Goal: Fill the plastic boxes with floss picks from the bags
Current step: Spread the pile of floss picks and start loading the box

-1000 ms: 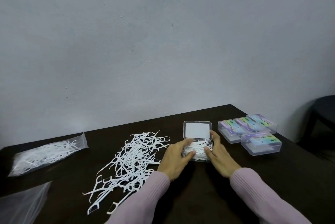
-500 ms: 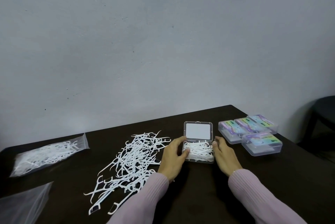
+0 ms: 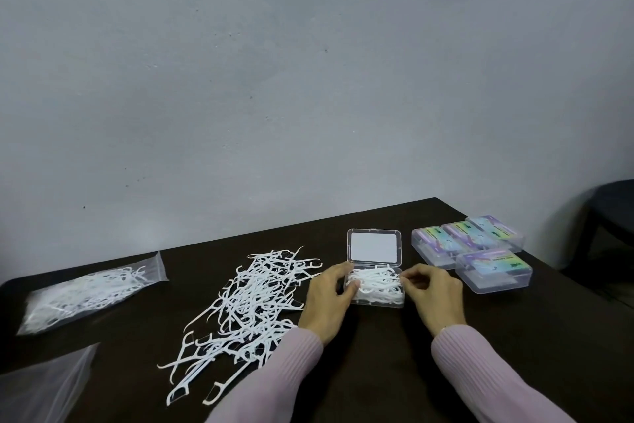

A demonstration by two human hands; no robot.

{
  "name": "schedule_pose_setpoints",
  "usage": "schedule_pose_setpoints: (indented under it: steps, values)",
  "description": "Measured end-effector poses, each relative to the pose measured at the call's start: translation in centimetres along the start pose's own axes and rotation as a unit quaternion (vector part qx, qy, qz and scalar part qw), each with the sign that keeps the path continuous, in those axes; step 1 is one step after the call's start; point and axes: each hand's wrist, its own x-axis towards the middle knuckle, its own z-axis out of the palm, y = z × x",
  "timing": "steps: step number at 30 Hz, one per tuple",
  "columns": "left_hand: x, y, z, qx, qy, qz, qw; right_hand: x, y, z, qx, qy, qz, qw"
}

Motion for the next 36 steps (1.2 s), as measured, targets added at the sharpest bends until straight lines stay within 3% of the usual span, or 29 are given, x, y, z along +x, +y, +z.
schedule_pose_setpoints:
  steps: [9, 16, 19, 23, 33, 36]
  values:
    - [-0.3, 0.8, -0.3, 0.028, 0.03, 0.013, 0.999, -0.3, 0.1, 0.0, -0.047, -0.039, -0.012, 0.998]
    - [-1.0, 1.1, -0.3, 0.028, -0.003, 0.003, 1.0, -0.4, -0.3, -0.1, -0.021, 0.0, -0.037, 0.999]
    - [-0.9, 1.0, -0.3, 0.038, -0.006, 0.012, 0.999, -0.5, -0.4, -0.2, 0.009, -0.02, -0.046, 0.999]
    - [-0.8, 0.9, -0.4, 0.048, -0.004, 0.022, 0.999, -0.4, -0.3, 0.1, -0.033, -0.028, -0.071, 0.997]
    - [-0.8, 0.9, 0.0, 0.036, 0.023, 0.023, 0.999, 0.6, -0.3, -0.5, 0.206, 0.023, -0.026, 0.978]
    - [-0.8, 1.1, 0.0, 0.069, 0.025, 0.029, 0.997, 0.6, -0.4, -0.5, 0.221, 0.048, -0.036, 0.974]
